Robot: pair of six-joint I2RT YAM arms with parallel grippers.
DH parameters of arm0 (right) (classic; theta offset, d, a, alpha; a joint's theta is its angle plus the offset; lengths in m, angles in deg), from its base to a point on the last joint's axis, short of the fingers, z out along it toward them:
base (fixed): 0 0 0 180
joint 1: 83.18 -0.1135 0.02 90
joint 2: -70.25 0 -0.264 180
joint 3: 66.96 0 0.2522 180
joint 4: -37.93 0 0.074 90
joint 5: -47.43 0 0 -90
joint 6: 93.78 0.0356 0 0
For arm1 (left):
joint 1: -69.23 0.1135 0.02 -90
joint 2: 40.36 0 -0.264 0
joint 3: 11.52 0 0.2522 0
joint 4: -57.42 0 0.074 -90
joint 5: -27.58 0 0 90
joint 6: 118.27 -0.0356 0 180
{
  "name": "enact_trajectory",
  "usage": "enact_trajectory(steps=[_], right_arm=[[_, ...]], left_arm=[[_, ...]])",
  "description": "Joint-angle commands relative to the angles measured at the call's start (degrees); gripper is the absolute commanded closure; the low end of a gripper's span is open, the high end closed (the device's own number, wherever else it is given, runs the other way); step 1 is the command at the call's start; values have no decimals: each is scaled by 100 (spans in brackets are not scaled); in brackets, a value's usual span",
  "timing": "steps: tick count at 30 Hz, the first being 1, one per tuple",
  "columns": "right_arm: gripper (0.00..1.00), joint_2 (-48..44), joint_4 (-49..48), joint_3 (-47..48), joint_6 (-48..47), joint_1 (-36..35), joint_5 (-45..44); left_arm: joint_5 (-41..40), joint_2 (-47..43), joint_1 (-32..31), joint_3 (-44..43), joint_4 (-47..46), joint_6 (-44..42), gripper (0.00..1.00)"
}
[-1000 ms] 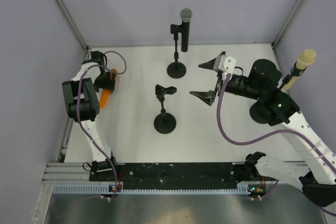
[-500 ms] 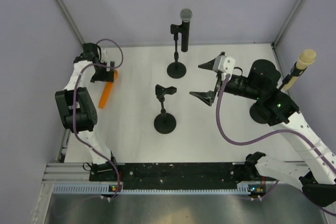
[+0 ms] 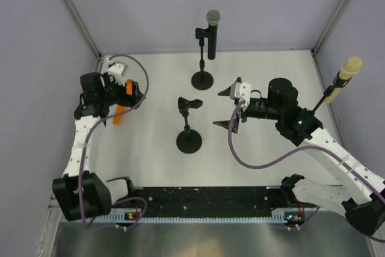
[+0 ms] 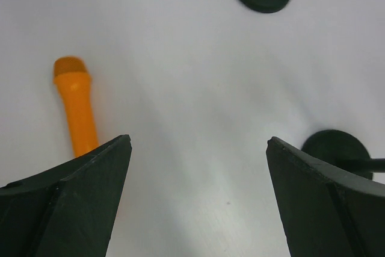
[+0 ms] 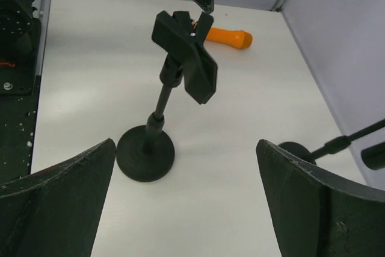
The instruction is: Remove the microphone from the stand
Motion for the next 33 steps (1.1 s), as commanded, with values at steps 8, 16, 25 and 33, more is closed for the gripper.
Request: enact_trajectory(steps=[8, 16, 25, 33], right_arm=[[2, 628, -2958, -1710, 649, -14, 1179], [7, 1367, -5155, -2361, 1580, -93, 942], [10, 2298, -5946, -2449, 1694, -471, 204], [17, 2668, -6782, -2880, 1598, -1164, -894]], left_arm=[[4116, -1016, -5, 2586, -4444, 971, 1], [4066, -919, -348, 3061, -4673, 646, 1], [3864, -1024, -348, 3307, -5192, 1033, 1], [2696, -1024, -304, 3351, -5324, 1042, 1]])
